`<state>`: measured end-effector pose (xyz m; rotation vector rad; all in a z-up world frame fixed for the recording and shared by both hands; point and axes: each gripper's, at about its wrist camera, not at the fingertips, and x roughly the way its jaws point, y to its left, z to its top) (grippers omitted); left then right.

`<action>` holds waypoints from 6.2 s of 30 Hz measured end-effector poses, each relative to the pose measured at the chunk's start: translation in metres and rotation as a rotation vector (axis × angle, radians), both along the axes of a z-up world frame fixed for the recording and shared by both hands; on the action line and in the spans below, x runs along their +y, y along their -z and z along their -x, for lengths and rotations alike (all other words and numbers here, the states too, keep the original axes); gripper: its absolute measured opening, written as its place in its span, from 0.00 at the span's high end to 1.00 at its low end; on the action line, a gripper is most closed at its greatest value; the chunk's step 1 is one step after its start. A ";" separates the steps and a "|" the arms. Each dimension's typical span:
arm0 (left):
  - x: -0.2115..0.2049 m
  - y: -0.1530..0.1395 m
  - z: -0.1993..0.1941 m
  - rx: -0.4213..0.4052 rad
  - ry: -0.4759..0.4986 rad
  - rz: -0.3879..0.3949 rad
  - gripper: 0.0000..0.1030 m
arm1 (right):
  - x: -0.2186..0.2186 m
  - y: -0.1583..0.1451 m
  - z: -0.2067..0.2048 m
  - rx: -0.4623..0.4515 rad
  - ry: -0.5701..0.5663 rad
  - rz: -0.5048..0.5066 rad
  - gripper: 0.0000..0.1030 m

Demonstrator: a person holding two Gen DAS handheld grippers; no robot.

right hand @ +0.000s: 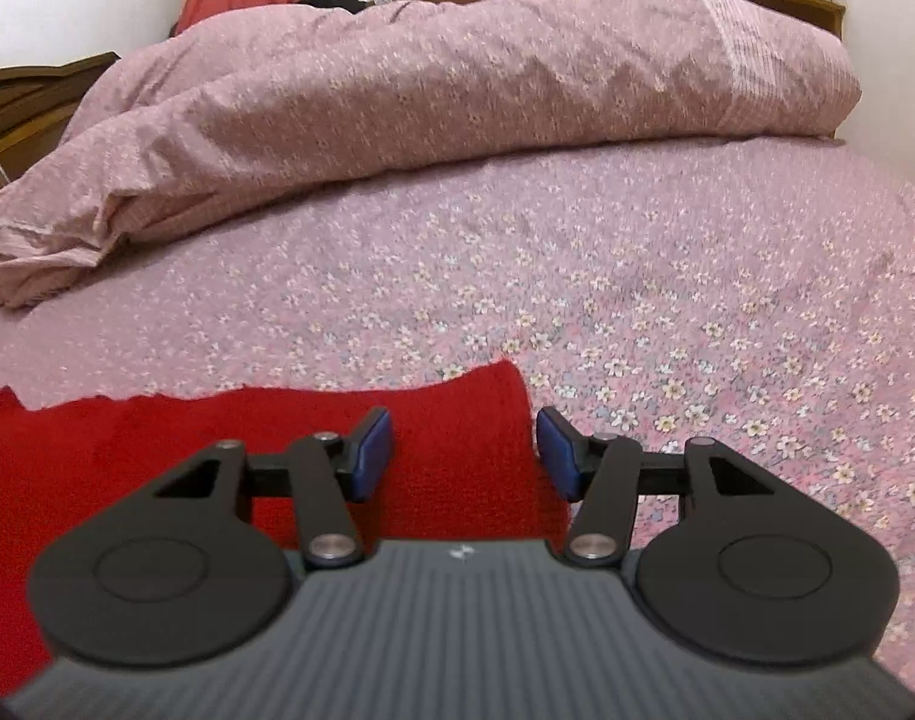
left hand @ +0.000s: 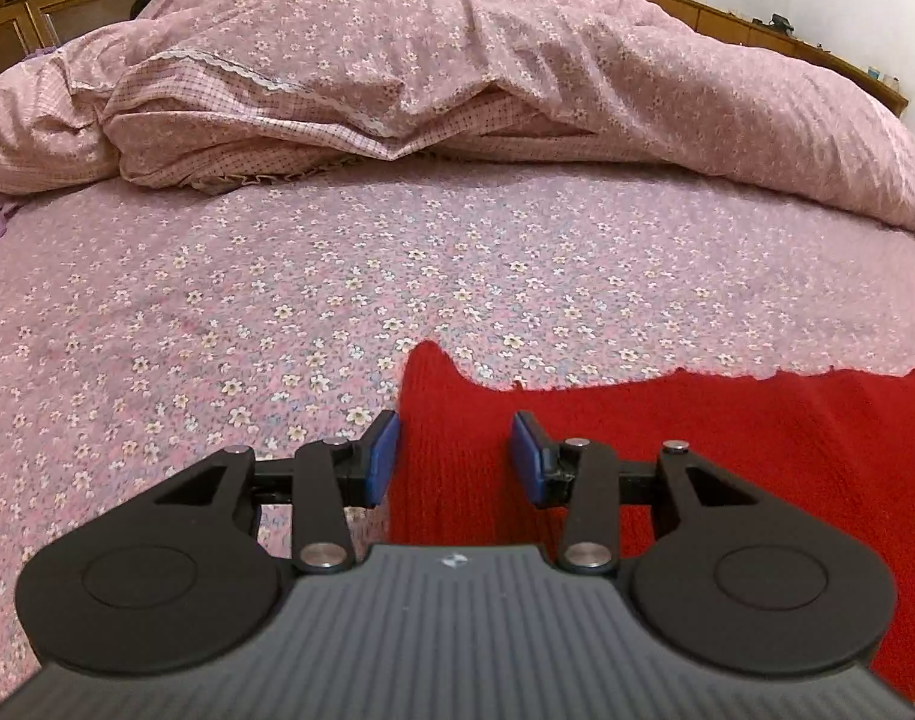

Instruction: Fold small clothes

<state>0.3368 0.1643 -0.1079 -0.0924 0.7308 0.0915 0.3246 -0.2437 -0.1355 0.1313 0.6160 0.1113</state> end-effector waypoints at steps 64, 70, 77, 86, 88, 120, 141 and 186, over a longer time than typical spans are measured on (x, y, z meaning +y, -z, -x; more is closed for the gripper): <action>-0.073 -0.006 0.184 0.096 -0.141 -0.014 0.47 | -0.015 0.005 0.192 0.058 0.179 -0.445 0.37; -0.072 -0.003 0.183 0.105 -0.157 -0.015 0.46 | -0.017 0.025 0.185 0.094 0.213 -0.579 0.36; -0.072 0.004 0.178 0.133 -0.159 -0.019 0.46 | -0.010 0.035 0.178 0.074 0.236 -0.630 0.36; -0.063 0.012 0.171 0.155 -0.181 -0.011 0.46 | -0.016 0.044 0.168 0.039 0.282 -0.749 0.35; -0.062 0.015 0.170 0.160 -0.184 -0.011 0.46 | -0.015 0.045 0.163 0.040 0.283 -0.755 0.34; -0.047 0.017 0.168 0.183 -0.204 0.027 0.46 | -0.006 0.049 0.127 -0.037 0.322 -0.707 0.61; -0.012 0.000 0.183 0.154 -0.243 0.035 0.46 | 0.073 -0.059 0.121 -0.234 0.058 -0.292 0.68; 0.085 -0.013 0.202 0.090 -0.332 0.114 0.46 | 0.315 -0.028 0.169 -0.344 -0.617 0.271 0.41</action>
